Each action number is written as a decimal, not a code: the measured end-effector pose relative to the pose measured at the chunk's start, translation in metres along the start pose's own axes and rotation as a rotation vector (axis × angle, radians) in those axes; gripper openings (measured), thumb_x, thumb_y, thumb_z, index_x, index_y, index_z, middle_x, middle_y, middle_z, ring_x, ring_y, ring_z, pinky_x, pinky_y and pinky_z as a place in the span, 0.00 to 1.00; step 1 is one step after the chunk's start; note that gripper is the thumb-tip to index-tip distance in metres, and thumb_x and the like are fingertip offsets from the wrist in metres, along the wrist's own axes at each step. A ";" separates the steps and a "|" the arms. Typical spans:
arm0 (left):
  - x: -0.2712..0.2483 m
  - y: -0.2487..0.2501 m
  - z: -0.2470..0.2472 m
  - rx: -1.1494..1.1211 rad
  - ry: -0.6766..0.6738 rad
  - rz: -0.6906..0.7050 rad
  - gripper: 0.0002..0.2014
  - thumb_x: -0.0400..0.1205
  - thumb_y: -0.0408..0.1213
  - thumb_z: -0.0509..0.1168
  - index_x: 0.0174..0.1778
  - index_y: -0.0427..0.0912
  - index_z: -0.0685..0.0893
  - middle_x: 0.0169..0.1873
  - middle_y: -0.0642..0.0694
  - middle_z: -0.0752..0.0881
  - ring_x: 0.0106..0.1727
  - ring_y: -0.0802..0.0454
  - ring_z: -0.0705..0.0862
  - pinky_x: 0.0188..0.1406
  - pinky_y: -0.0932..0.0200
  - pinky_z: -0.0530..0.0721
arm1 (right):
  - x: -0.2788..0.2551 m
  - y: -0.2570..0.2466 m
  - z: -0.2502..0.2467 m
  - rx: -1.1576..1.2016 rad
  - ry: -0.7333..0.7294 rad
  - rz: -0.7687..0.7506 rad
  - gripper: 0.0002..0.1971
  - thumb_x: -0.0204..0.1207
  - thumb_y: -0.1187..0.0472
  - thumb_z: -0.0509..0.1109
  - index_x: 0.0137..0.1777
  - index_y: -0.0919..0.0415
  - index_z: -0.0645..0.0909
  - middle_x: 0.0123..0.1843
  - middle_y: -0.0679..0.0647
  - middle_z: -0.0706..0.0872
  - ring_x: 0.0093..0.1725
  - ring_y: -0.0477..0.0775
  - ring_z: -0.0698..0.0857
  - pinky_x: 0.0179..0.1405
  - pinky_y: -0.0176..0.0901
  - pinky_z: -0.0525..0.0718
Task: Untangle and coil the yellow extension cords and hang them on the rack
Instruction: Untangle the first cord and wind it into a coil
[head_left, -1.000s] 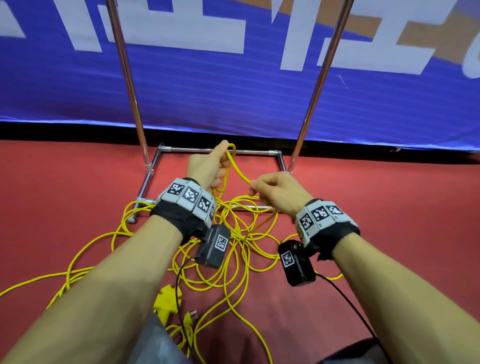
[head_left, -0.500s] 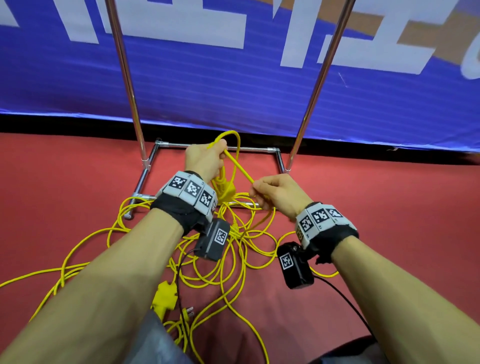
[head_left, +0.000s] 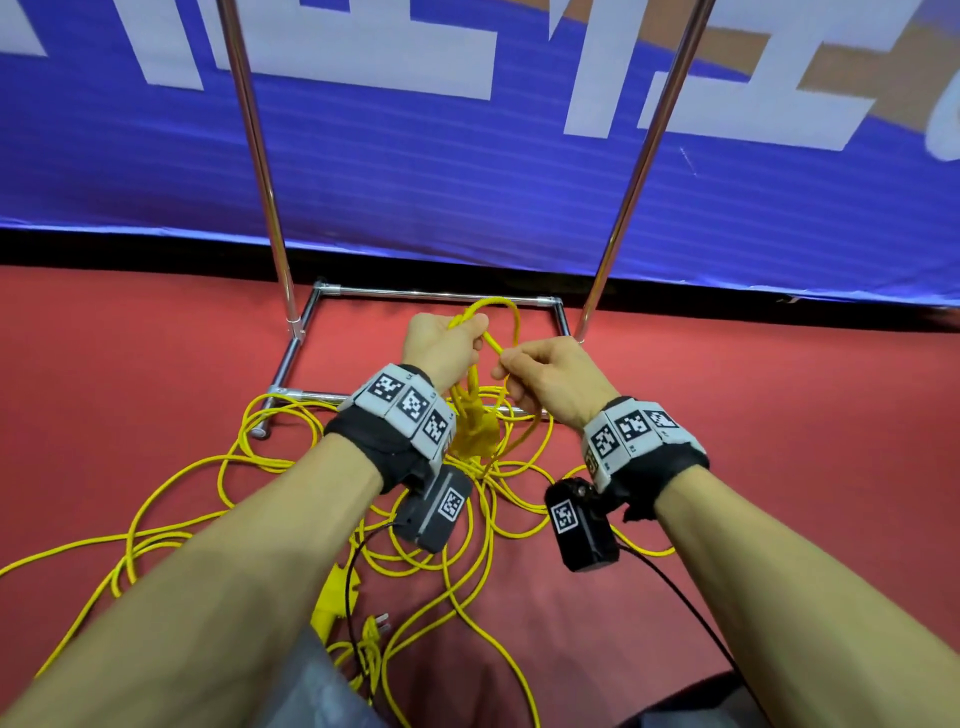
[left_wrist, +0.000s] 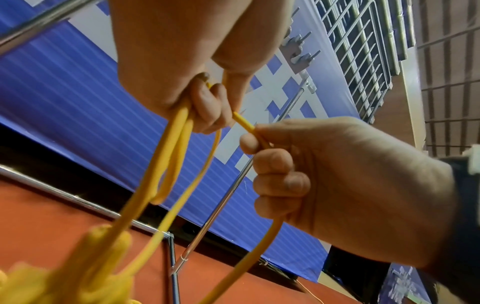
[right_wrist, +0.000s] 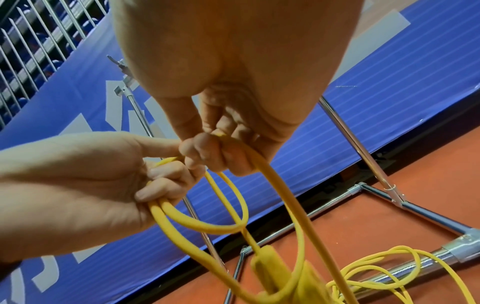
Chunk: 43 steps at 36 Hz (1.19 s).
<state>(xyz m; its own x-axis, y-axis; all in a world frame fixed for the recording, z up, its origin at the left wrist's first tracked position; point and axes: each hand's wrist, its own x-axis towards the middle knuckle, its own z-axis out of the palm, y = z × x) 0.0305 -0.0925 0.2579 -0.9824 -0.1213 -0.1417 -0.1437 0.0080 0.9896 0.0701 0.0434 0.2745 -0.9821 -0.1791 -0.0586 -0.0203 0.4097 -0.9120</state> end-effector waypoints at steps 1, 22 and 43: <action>0.002 0.002 -0.001 -0.005 0.020 0.003 0.18 0.81 0.36 0.68 0.24 0.39 0.77 0.13 0.51 0.72 0.13 0.57 0.65 0.14 0.68 0.60 | 0.000 0.001 0.000 0.011 -0.011 0.011 0.15 0.83 0.63 0.62 0.35 0.60 0.82 0.24 0.53 0.78 0.22 0.51 0.75 0.23 0.37 0.74; -0.002 0.001 0.004 -0.113 0.050 0.054 0.18 0.82 0.35 0.67 0.25 0.39 0.77 0.21 0.46 0.74 0.16 0.57 0.67 0.13 0.71 0.60 | 0.005 -0.001 0.001 -0.004 0.050 0.010 0.13 0.80 0.65 0.61 0.36 0.62 0.83 0.24 0.54 0.80 0.20 0.51 0.77 0.24 0.41 0.75; 0.017 0.007 -0.013 -0.083 0.085 0.096 0.12 0.80 0.36 0.66 0.30 0.38 0.80 0.14 0.53 0.70 0.18 0.53 0.65 0.16 0.67 0.60 | -0.018 0.010 -0.015 0.023 -0.136 0.035 0.17 0.86 0.65 0.60 0.35 0.66 0.80 0.20 0.52 0.79 0.18 0.49 0.77 0.19 0.38 0.75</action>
<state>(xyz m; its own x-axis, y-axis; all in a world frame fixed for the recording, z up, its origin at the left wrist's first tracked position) 0.0141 -0.1074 0.2624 -0.9771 -0.2076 -0.0468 -0.0355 -0.0578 0.9977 0.0849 0.0646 0.2723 -0.9476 -0.2851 -0.1440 0.0197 0.3979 -0.9172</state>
